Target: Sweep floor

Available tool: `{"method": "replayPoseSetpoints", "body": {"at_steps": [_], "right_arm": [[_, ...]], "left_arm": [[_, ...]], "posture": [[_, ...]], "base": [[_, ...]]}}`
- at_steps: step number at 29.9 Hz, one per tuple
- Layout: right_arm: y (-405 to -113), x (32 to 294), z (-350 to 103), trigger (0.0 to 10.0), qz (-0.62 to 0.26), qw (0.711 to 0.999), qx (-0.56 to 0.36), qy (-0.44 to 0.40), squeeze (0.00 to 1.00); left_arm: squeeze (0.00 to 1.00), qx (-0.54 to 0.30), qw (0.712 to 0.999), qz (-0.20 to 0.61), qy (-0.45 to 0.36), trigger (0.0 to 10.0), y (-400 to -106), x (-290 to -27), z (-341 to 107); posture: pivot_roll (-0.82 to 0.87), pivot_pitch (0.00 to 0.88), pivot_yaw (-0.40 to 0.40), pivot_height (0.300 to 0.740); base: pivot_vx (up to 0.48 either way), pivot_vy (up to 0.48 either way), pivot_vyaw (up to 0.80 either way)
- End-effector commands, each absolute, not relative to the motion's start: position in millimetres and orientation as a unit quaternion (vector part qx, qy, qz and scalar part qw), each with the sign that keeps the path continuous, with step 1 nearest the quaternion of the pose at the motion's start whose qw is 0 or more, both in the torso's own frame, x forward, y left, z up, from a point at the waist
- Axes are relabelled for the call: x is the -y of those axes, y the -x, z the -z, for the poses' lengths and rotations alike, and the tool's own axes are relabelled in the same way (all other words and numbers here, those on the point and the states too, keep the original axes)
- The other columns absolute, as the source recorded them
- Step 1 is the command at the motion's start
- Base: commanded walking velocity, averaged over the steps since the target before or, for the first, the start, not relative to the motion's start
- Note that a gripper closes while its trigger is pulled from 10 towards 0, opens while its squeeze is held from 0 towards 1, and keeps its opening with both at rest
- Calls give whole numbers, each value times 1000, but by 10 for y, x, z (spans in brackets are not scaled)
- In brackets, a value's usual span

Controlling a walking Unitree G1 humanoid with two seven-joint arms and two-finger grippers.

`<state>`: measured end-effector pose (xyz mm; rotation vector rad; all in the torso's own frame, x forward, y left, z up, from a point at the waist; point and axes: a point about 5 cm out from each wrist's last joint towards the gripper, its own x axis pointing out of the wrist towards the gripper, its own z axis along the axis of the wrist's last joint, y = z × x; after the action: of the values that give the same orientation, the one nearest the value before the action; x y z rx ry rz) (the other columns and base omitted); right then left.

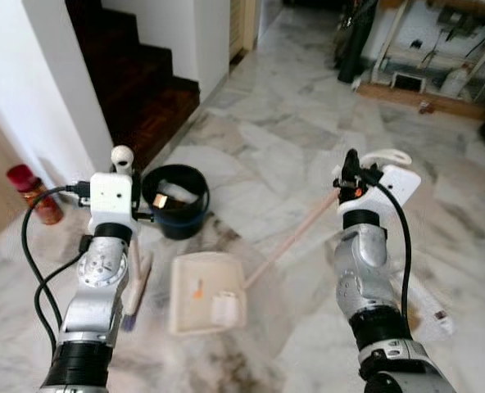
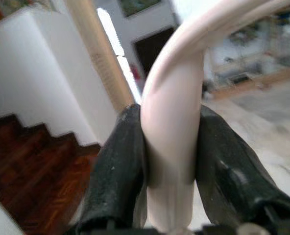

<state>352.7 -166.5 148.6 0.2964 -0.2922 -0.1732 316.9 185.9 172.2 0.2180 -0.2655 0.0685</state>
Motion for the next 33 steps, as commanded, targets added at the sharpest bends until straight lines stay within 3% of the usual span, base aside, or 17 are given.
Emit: {"method": "replayPoseSetpoints", "body": {"at_steps": [1, 26, 33], "right_arm": [[-3548, 1688, -1629, 10000, 86, 970, 176, -142, 0], [-3559, 1672, -1631, 10000, 82, 970, 178, -143, 0], [-3551, 1685, -1633, 10000, 85, 970, 179, -141, 0]], "left_arm": [[0, 153, 982, -27, -110, 10000, -3180, -1829, -1825], [0, 156, 982, -19, -108, 10000, -3192, -1793, -1832], [0, 146, 983, 8, -112, 10000, -3196, -1718, -1788]], "posture": [[143, 26, -20, 740], [140, 17, -21, 740], [143, 30, -19, 740]], "base": [[0, 476, 0], [0, 473, 0], [0, 0, 0]]}}
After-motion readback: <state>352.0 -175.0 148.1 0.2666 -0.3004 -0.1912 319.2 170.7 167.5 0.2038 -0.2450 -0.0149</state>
